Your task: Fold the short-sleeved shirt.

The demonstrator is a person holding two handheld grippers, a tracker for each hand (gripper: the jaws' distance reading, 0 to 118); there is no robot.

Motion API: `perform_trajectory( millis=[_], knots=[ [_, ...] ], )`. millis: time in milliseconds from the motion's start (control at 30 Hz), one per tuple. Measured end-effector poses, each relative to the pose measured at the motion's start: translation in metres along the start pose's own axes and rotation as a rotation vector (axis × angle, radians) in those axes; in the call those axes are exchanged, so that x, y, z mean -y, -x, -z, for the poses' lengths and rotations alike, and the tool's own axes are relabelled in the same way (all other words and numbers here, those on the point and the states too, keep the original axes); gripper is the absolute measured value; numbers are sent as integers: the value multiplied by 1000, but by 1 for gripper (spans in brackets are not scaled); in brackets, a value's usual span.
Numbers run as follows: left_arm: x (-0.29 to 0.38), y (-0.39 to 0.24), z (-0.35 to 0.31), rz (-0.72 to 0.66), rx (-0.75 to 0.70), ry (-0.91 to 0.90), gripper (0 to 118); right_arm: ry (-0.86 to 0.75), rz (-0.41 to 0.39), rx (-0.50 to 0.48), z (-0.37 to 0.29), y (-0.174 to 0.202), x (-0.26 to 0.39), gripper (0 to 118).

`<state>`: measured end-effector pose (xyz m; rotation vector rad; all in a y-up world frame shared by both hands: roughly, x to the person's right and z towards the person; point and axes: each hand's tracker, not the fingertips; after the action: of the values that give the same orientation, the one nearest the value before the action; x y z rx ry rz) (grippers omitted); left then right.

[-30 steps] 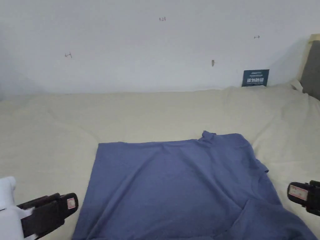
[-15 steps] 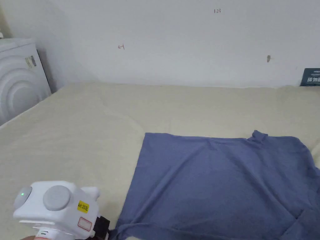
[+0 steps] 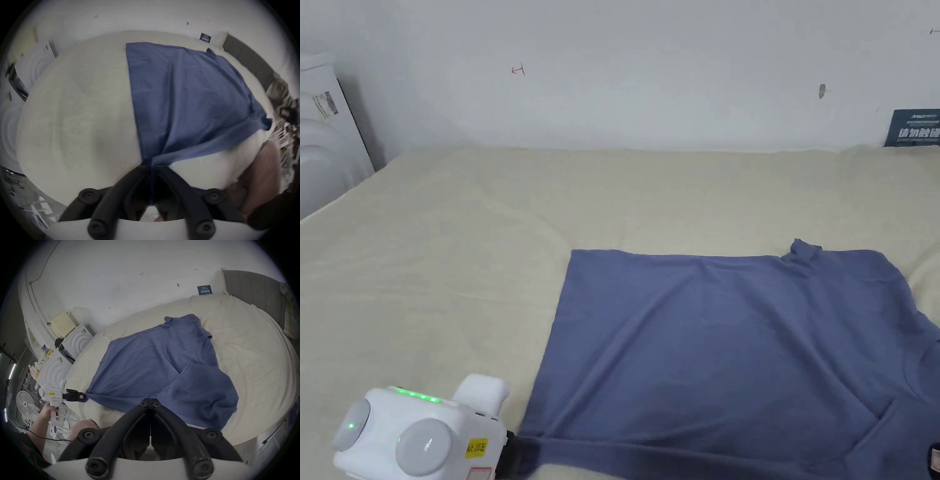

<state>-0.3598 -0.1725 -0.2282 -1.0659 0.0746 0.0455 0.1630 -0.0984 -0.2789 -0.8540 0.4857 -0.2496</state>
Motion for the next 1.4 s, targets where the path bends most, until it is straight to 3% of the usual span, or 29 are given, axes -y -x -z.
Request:
perform_trajectory(
  millis=[67, 233, 367, 433, 467, 500, 567, 667, 733, 833, 933, 967, 1033, 1067, 1133, 1300, 1400],
  knots=[
    [0, 2, -2, -46, 89, -2, 0, -1, -1, -1, 0, 0, 0, 0],
    [12, -16, -27, -71, 78, -29, 0, 4, -20, 32, -7, -23, -7, 0],
    [12, -5, -32, -107, 82, -72, 1, 112, 46, 171, 0, -64, -19, 4],
    [13, -2, -33, -120, 57, -134, 1, 185, 78, 93, 10, -87, -20, 81],
    [12, 0, -34, -127, 71, -132, 0, 236, 144, 96, 18, -104, -18, 105],
    [10, 1, -34, -142, 80, -129, 1, 281, 166, 122, 28, -118, -9, 105],
    [11, -17, -39, -177, 105, -110, 1, 302, 176, 182, 34, -129, -4, 105],
    [13, -39, -47, -181, 112, -111, 0, 340, 42, 296, 47, -132, 3, 105],
    [14, -53, -49, -170, 105, -107, 0, 317, -26, 282, 51, -126, 7, 105],
    [10, -45, -44, -155, 87, -90, 0, 321, -8, 240, 52, -97, 12, 102],
    [12, -28, -30, -160, 89, -83, 0, 303, -23, 264, 62, -94, 10, 89],
    [11, -19, -25, -163, 91, -83, 1, 301, -25, 274, 62, -94, 9, 79],
    [12, -17, -23, -171, 94, -79, 1, 259, -16, 314, 60, -99, 7, 16],
    [12, -17, -24, -174, 92, -78, 0, 234, 9, 290, 56, -102, 5, 3],
    [13, -14, -25, -181, 94, -84, 0, 220, 69, 206, 48, -103, 3, 3],
    [19, 5, -15, -216, 129, -116, 1, 214, -23, 210, 29, -89, 5, 3],
    [26, -2, -32, -206, 127, -134, 0, 190, -36, 181, 12, -82, 6, 3]
  ],
)
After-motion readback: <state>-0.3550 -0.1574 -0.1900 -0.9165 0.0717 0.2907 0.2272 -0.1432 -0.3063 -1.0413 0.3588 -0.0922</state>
